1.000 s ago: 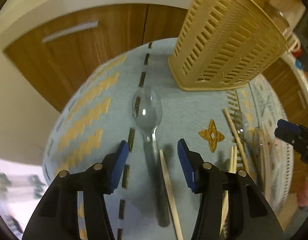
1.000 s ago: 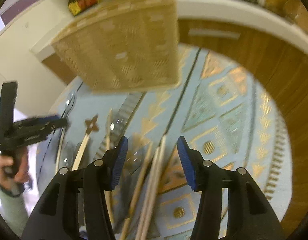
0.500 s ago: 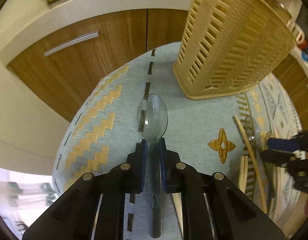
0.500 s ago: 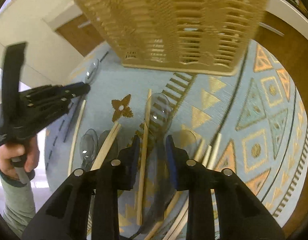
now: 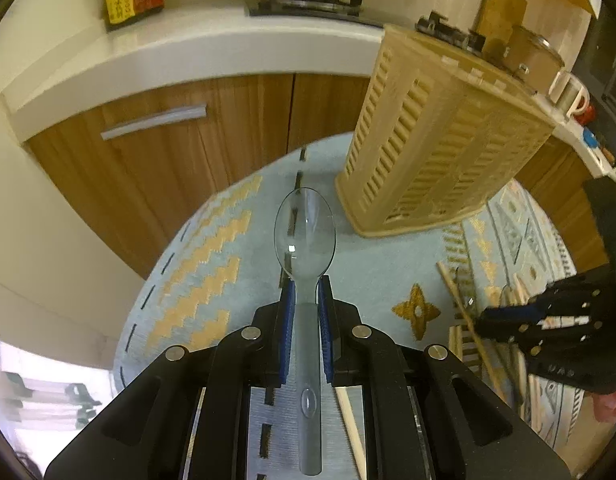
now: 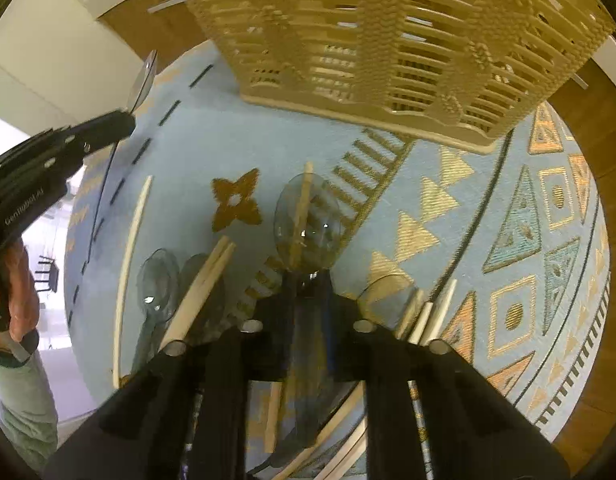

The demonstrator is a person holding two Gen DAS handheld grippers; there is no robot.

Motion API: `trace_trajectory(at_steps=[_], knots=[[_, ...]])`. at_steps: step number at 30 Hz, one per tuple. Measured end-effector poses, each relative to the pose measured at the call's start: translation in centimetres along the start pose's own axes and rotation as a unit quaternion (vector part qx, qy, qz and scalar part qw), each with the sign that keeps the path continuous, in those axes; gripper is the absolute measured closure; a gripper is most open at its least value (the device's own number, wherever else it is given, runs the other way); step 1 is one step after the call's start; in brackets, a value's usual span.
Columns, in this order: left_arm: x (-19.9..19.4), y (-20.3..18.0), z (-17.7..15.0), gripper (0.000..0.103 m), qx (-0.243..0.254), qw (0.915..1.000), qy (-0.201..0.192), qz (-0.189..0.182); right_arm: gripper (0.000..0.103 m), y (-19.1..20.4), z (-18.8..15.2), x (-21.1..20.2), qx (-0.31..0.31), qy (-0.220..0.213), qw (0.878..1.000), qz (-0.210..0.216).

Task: Organize utensils
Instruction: 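Grasp a clear spoon by its handle with the left gripper while the right gripper grasps another spoon, then carry both spoons over the beige basket and open both grippers to drop them in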

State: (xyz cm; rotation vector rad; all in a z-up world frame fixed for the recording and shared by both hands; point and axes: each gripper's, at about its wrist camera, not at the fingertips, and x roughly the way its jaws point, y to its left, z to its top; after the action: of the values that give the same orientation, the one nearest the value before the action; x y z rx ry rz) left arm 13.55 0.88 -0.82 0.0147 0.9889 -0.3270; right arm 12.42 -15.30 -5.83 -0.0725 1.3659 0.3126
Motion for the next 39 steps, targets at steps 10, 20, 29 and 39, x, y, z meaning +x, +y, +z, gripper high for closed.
trace_trajectory(at_steps=[10,20,29,39], knots=[[-9.2,-1.9,2.8,0.093,-0.001,0.9864,-0.146,-0.075,0.093,0.1,-2.5,-8.7,-0.023,-0.171,0.980,0.101],[-11.8,-6.3,10.3,0.093,-0.028,0.9452,-0.299,-0.129,0.093,-4.5,2.3,-18.9,0.014,-0.426,0.903,0.054],[-6.2,-6.9,12.1,0.093,-0.023,0.9350,-0.347,-0.071,0.093,-9.1,6.1,-16.8,0.055,-0.498,0.865,-0.012],[-4.5,-6.6,9.6,0.081,0.003,0.9355,-0.349,-0.054,0.092,-10.5,4.4,-14.8,0.061,-0.488,0.871,0.008]])
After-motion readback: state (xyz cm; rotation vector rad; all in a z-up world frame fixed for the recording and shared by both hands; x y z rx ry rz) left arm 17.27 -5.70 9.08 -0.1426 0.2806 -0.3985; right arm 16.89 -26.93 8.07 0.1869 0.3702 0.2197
